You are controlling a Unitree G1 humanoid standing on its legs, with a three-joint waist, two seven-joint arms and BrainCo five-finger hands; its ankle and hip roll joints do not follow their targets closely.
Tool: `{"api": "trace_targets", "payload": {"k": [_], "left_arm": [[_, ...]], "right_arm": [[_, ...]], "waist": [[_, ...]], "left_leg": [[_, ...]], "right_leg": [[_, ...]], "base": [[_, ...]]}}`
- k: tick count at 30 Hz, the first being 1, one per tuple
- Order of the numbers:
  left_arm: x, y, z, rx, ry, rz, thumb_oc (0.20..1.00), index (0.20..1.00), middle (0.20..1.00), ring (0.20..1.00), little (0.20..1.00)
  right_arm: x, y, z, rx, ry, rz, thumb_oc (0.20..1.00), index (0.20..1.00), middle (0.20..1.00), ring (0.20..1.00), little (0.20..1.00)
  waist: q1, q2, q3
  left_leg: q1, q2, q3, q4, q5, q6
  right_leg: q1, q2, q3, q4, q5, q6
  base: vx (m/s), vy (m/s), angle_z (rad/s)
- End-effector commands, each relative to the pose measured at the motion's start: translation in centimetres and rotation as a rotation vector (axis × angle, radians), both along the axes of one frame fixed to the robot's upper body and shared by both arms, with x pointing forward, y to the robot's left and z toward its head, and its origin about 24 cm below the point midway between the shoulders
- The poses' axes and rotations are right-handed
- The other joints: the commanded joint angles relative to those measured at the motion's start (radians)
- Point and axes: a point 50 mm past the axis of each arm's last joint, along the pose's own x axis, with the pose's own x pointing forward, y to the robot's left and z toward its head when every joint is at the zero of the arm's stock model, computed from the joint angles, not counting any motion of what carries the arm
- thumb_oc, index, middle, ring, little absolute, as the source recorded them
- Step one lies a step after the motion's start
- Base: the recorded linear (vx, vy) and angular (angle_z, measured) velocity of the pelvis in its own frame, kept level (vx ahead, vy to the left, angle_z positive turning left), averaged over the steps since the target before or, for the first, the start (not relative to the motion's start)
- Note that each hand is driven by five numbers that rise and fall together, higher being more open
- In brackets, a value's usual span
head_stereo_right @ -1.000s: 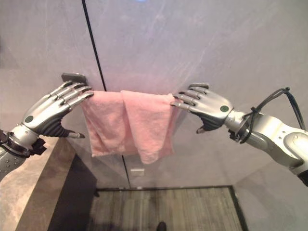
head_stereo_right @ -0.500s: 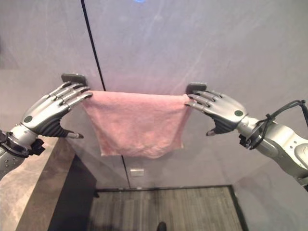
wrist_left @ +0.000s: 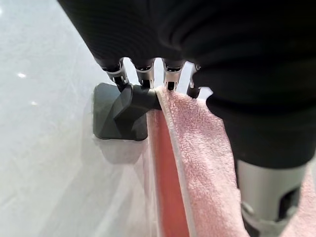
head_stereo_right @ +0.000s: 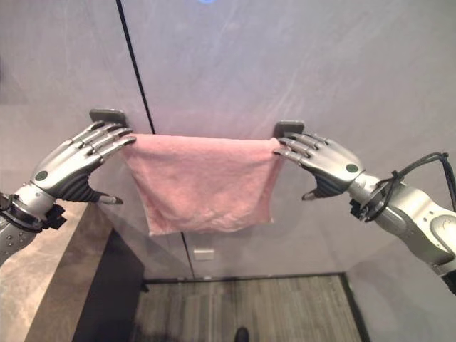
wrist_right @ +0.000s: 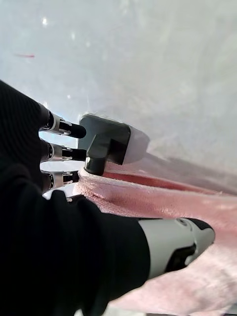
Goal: Put brush and paste in cup on sink, flatten towel.
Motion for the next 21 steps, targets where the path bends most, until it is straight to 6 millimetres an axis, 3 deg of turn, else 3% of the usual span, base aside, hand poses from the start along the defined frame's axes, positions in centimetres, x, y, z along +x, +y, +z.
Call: {"api": "trace_targets", "payload": {"k": [1, 7, 11, 16, 21], "left_arm": [[-0.1, 1.9, -4.6, 0.009, 0.229, 0.129, 1.0, 1.0, 1.0, 1.0, 1.0], [0.0, 2.1, -5.1, -0.041, 0.215, 0.159, 1.0, 1.0, 1.0, 1.0, 1.0], [0.1, 2.1, -5.8, -0.158, 0.171, 0.192, 1.0, 1.0, 1.0, 1.0, 1.0], [0.3, 0.6, -8.0, -0.486, 0.123, 0.198, 1.0, 1.0, 1.0, 1.0, 1.0], [-0.1, -0.6, -9.5, -0.818, 0.052, 0.215, 1.0, 1.0, 1.0, 1.0, 1.0]], "right_arm": [[0.7, -3.4, -3.0, 0.147, 0.085, -0.239, 1.0, 1.0, 1.0, 1.0, 1.0], [0.3, -3.5, -4.0, 0.346, 0.067, -0.281, 1.0, 1.0, 1.0, 1.0, 1.0], [-0.1, -3.0, -5.2, 0.599, 0.071, -0.294, 1.0, 1.0, 1.0, 1.0, 1.0], [-1.0, -0.9, -6.2, 0.91, 0.072, -0.226, 1.0, 1.0, 1.0, 1.0, 1.0], [-2.0, -0.4, -7.8, 1.076, 0.057, -0.246, 1.0, 1.0, 1.0, 1.0, 1.0]], "waist": [[-0.006, -0.008, 0.021], [-0.008, 0.003, 0.015], [-0.013, 0.012, 0.009], [-0.02, 0.025, -0.002], [-0.025, 0.034, -0.006]], "left_leg": [[-0.041, 0.073, -0.051, -0.003, 0.046, -0.06], [-0.031, 0.076, -0.05, -0.003, 0.043, -0.057], [-0.02, 0.077, -0.05, -0.003, 0.04, -0.054], [-0.007, 0.077, -0.049, -0.003, 0.04, -0.049], [0.001, 0.079, -0.045, -0.003, 0.043, -0.049]], "right_leg": [[0.059, -0.174, -0.022, 0.008, 0.037, 0.15], [0.067, -0.172, -0.021, 0.008, 0.031, 0.145], [0.076, -0.171, -0.019, 0.008, 0.026, 0.139], [0.089, -0.169, -0.017, 0.008, 0.019, 0.129], [0.096, -0.168, -0.015, 0.008, 0.014, 0.121]], "base": [[0.0, 0.0, 0.0], [0.0, 0.0, 0.0], [0.0, 0.0, 0.0], [-0.01, -0.004, 0.0], [-0.01, -0.005, 0.0]]}}
